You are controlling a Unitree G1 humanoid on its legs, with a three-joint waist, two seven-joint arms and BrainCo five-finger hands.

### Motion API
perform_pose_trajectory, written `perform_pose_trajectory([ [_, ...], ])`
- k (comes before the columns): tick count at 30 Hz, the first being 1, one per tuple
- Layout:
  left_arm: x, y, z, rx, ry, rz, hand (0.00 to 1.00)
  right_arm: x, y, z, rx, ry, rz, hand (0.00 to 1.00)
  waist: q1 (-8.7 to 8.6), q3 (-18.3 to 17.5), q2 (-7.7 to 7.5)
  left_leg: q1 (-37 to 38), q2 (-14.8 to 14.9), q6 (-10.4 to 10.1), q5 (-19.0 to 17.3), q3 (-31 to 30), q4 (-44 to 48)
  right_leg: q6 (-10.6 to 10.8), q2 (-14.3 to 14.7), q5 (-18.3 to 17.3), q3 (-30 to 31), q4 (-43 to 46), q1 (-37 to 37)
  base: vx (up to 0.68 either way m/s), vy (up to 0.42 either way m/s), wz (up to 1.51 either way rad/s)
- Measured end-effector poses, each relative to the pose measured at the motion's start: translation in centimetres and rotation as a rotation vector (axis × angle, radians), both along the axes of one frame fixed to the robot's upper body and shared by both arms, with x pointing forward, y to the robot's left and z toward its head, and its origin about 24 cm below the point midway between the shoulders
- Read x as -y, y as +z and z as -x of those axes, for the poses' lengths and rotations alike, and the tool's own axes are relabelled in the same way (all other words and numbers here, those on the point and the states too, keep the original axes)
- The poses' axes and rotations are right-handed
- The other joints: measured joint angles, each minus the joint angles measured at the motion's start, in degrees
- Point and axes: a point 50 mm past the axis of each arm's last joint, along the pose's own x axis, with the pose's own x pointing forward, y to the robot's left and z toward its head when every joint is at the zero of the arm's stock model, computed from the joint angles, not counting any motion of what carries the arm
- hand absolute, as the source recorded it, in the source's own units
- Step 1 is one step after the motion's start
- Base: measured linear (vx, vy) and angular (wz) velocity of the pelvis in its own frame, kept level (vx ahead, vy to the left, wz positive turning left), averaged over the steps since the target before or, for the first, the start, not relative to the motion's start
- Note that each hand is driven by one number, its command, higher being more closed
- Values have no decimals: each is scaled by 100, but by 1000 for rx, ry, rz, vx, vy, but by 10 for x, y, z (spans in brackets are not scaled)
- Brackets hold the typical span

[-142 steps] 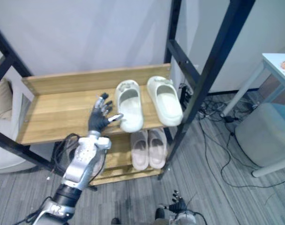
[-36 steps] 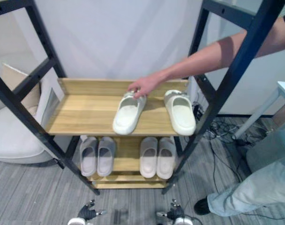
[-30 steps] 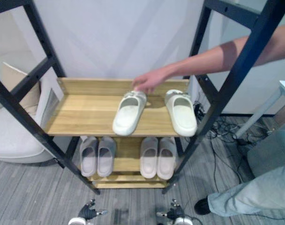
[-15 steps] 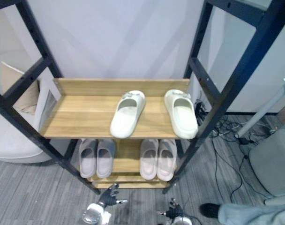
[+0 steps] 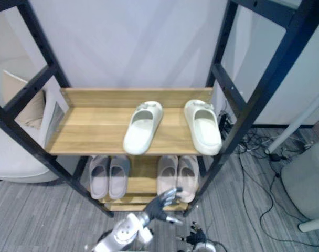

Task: Organize the slippers on the shoe rack

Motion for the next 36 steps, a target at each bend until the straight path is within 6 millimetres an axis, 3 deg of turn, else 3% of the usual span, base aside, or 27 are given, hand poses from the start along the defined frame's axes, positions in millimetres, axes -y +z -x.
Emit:
perform_pose_trajectory([
  [3,4,26,-5,64,0,96,0,1,0,1,-2,0,3,0,4,-35,25,-46,-11,2,0,-57,5,21,-26,-23,-35,27,-8,-2,2,8],
  [9,8,55,-13,156,3,178,0,2,-1,3,-13,1,3,0,51,-68,0,-102,-41,33,-31,-110,109,40,-85,-67,-55,129,-8,10,7,6],
  [16,-5,87,-44,334,129,155,0,2,-1,3,-15,4,-2,0,49,-71,-89,-107,-49,57,-71,-1,194,40,-104,-65,72,179,-97,-47,9,-9],
  [19,-10,90,-56,390,183,108,0,2,-1,1,-12,7,-5,0,36,-96,-119,-98,-51,56,-69,6,193,34,-98,-54,63,155,-89,0,0,0],
  [23,-29,78,-82,384,317,-5,0,2,0,-1,-5,12,-9,0,-81,-101,-127,-107,-53,56,-68,44,186,30,-85,42,63,51,-80,7,4,-6],
  [28,-69,78,-118,419,512,-152,0,2,1,-4,8,14,-9,0,-183,-69,-175,-120,-53,56,-69,193,179,12,-53,196,156,-161,-82,-1,8,-14],
  [36,-104,86,-134,466,690,-235,0,3,2,-3,10,17,-22,0,-261,-45,-215,-114,-51,55,-70,326,177,-1,-37,278,282,-276,-106,-28,2,-9],
])
